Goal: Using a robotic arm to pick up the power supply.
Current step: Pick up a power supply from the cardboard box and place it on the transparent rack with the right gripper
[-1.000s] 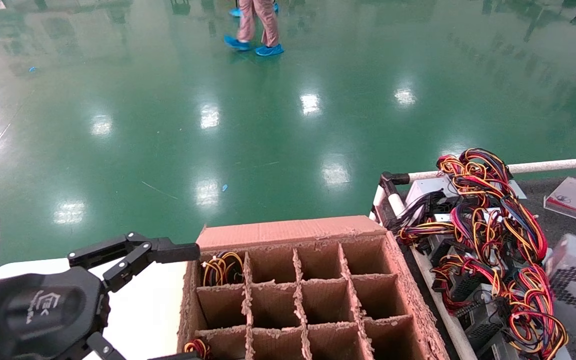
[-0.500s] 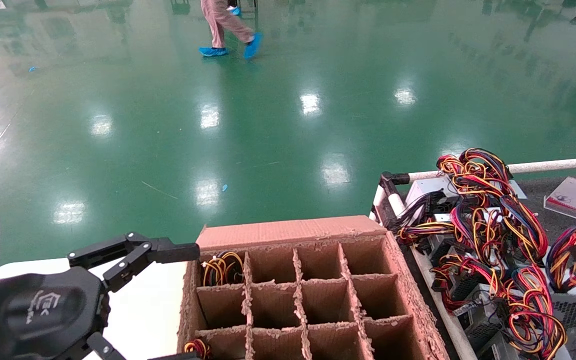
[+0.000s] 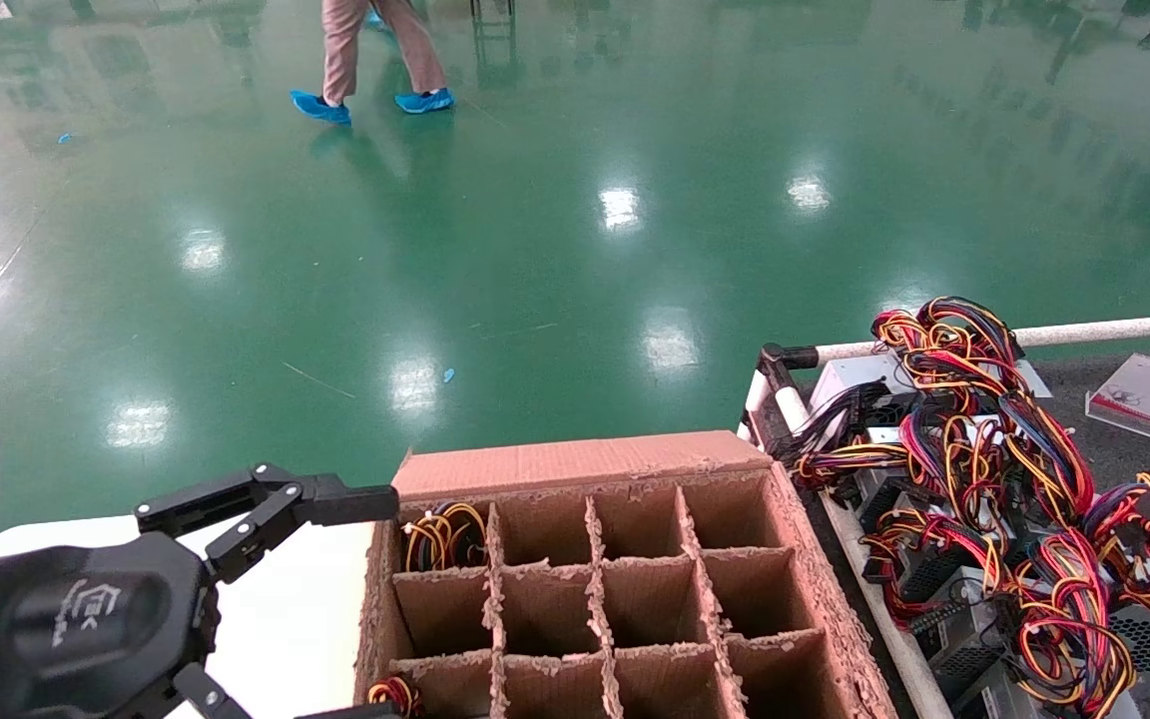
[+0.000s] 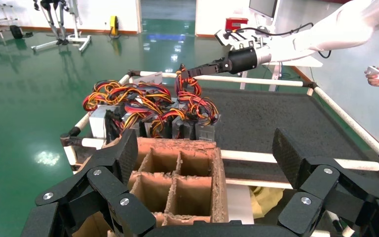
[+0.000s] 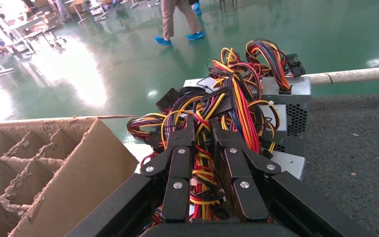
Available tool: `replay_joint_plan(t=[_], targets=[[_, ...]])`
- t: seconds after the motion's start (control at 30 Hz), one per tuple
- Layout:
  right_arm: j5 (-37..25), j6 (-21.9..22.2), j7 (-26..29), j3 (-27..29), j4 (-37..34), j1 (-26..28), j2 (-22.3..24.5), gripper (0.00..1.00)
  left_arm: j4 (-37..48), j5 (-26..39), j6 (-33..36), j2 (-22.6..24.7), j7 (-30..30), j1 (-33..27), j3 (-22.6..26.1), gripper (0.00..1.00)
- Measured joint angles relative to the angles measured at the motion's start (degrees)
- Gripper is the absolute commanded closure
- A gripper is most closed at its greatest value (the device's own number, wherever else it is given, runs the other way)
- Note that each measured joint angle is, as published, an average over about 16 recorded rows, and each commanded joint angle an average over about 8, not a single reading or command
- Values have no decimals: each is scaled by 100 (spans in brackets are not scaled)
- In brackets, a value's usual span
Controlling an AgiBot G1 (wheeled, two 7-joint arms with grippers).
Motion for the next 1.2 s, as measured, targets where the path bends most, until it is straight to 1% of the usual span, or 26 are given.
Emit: replay_joint_plan(t=[0.33, 0.67, 0.9, 1.2], targets=[[441, 19, -64, 156, -136, -790, 315, 100, 0, 0, 0, 0, 0, 0, 0, 0], [552, 52, -166, 140, -260, -1372, 307, 100, 0, 0, 0, 0, 0, 0, 1, 0], [488, 124, -207, 57, -249, -1450, 109, 100, 0, -1, 0, 0, 0, 0, 1, 0], [144, 288, -230, -196, -364, -1141, -346, 100, 0, -1, 0, 0, 1, 0, 1, 0]])
